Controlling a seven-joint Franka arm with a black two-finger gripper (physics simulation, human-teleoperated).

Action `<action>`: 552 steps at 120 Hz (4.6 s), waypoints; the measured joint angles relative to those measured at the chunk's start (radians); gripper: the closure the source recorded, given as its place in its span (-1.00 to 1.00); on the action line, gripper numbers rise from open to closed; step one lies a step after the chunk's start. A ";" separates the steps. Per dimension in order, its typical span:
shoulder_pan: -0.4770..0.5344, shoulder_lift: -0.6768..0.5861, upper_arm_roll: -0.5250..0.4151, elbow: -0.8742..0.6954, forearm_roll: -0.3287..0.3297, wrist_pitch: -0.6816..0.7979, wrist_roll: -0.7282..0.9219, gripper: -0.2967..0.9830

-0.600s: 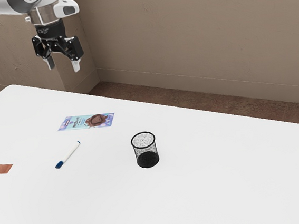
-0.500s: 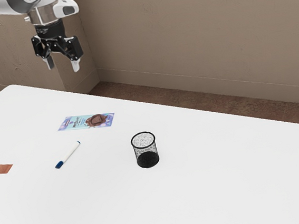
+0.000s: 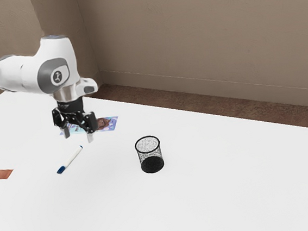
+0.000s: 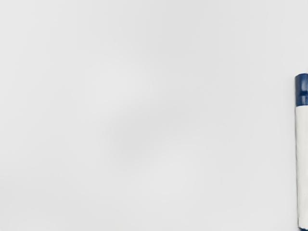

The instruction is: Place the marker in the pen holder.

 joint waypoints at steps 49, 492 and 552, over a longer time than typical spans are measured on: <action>0.003 0.031 0.068 -0.184 0.025 0.280 0.137 -0.54; 0.088 0.053 -0.312 -0.012 -0.077 0.688 0.217 0.68; 0.088 0.152 -0.357 0.045 -0.037 0.694 0.212 0.67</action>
